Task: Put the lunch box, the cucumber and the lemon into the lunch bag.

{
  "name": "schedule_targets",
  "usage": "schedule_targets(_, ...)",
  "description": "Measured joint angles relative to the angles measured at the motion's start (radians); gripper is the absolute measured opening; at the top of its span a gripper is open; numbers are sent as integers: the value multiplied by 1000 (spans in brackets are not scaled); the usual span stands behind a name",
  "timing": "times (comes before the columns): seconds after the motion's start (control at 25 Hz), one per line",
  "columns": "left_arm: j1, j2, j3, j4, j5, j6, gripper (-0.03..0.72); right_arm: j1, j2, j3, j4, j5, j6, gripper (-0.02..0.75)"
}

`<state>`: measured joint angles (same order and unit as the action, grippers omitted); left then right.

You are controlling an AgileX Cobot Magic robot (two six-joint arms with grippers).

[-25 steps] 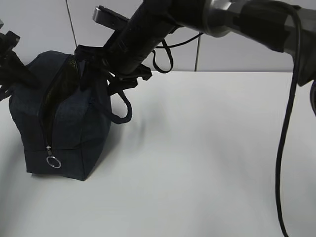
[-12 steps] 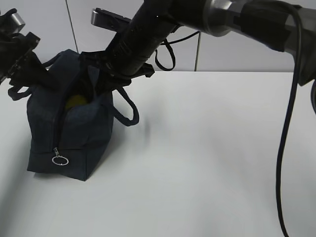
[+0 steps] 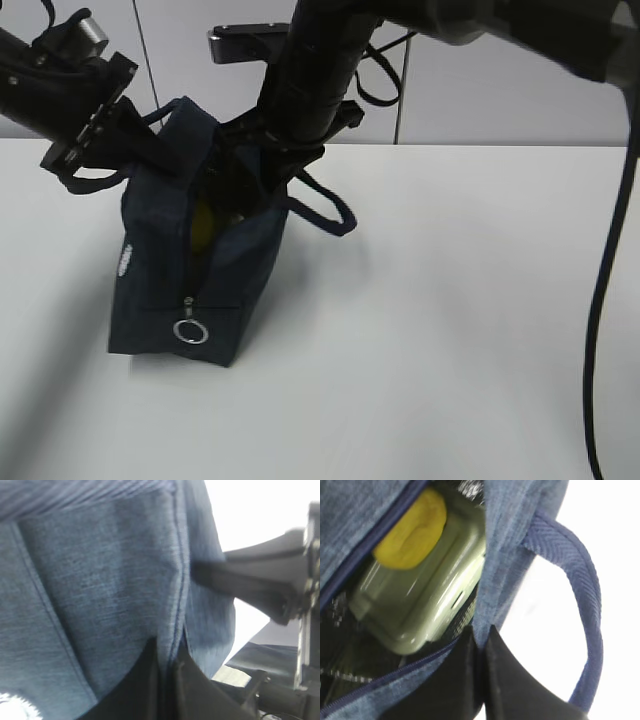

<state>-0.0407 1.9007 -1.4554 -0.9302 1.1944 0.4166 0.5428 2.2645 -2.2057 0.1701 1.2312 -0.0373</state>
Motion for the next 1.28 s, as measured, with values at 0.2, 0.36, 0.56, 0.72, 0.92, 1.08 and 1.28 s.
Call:
schedule_targets(0.2,-73,0,0,-79,-16,0,-13,-13,-46,-2,-96,28,14,3)
schedule_targets(0.36,-141,2,0,-110,-62,2,-13,-17,-89,-2,-139,39,37,3)
schedule_targets(0.56,-194,2,0,-156,-157,2,-13,-33,-123,-2,-198,45,69,2)
schedule_targets(0.72,-210,4,0,-195,-220,2,-13,-61,-135,29,-224,43,78,2)
schedule_targets(0.92,-216,52,0,-282,-237,21,-13,-100,-149,112,-228,39,96,2)
schedule_targets(1.08,-249,104,0,-337,-237,37,-13,-110,-158,132,-228,37,107,2)
schedule_targets(1.28,-278,153,0,-420,-239,76,-13,-114,-166,177,-230,33,124,2)
